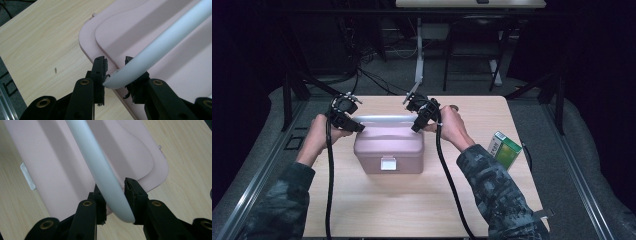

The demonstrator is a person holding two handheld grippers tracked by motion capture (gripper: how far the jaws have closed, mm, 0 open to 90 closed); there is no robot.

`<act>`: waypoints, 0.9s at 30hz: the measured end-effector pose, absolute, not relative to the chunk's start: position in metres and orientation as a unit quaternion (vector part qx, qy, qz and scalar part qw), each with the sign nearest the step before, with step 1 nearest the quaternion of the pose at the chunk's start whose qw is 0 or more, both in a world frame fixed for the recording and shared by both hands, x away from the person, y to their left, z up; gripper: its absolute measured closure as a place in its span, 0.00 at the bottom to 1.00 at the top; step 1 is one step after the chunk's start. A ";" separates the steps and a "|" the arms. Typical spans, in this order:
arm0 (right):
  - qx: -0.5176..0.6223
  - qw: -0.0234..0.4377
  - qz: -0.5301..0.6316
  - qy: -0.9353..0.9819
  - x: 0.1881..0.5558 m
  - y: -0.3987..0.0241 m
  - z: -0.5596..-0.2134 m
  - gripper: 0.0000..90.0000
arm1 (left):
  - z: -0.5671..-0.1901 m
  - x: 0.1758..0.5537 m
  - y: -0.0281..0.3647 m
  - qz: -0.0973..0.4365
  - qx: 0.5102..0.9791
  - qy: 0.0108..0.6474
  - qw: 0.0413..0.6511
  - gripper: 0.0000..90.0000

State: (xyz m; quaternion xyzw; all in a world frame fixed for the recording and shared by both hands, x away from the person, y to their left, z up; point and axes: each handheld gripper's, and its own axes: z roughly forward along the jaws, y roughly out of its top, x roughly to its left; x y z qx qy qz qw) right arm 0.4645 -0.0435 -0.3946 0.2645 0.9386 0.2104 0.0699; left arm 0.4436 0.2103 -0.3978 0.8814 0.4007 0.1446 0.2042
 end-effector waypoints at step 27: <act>0.255 0.070 0.223 0.938 0.427 -0.093 -0.397 0.80 | -0.398 0.411 0.174 0.118 0.903 0.340 0.234 0.79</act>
